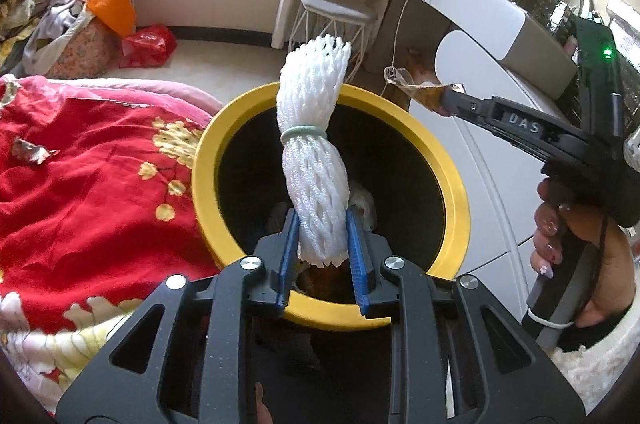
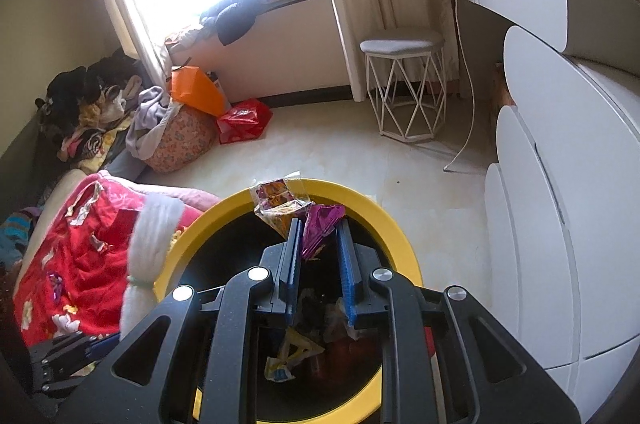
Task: Collect trash
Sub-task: 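Open both grippers to drop the mesh net and wrapper into the bin, then move both open grippers over the bedspread toward the purple and red wrappers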
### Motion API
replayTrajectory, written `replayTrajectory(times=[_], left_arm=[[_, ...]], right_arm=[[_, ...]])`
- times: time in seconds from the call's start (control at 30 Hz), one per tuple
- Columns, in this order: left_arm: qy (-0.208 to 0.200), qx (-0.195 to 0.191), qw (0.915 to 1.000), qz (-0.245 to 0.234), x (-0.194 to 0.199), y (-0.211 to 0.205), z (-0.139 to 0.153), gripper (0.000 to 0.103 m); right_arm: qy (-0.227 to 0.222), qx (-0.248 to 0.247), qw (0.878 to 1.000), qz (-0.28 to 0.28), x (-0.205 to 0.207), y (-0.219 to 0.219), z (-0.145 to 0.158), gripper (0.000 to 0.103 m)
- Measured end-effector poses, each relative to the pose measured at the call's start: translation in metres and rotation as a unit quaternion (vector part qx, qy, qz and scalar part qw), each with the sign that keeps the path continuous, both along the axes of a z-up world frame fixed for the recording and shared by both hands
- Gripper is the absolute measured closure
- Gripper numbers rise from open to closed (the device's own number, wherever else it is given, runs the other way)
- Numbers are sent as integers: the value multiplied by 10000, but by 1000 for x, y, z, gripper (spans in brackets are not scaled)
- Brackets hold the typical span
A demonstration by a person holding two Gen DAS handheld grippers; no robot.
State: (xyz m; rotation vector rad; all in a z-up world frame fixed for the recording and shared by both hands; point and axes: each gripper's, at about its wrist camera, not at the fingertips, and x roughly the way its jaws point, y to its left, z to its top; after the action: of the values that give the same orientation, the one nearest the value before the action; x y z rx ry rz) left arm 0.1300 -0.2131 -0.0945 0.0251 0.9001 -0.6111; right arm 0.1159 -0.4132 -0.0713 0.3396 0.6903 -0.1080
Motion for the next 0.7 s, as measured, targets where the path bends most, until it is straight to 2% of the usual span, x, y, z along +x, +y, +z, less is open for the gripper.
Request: replayTrajectory(times=[0.07,0.1,0.13,0.2,0.3,0.53,0.7], left_arm=[[-2,-11,10000,5,3,-2,-1,76],[23,-17,10000,12,4,-2,-1,61],[25,-27,10000,62,4,-1,-1,44],[-22,-77,9999,145,3,3,2,35],[-147,-100,9994,308,-1,12,10,12],[-627,-128,9951,748,-17,44,35,11],[-937,-71,9897,1079,-22,70,49,11]], right_arm=[[37,64,10000,6,1,-2,-1,73],[33,90,10000,-4,0,-3,-1,62],[30,107,9999,4,0,-4,-1,59],[32,101,9999,-5,-1,-6,-1,53],[-27,138,9999,-35,-3,-6,1,46],[-278,112,9995,136,-5,16,13,32],[-347,39,9985,421,-1,41,22,29]])
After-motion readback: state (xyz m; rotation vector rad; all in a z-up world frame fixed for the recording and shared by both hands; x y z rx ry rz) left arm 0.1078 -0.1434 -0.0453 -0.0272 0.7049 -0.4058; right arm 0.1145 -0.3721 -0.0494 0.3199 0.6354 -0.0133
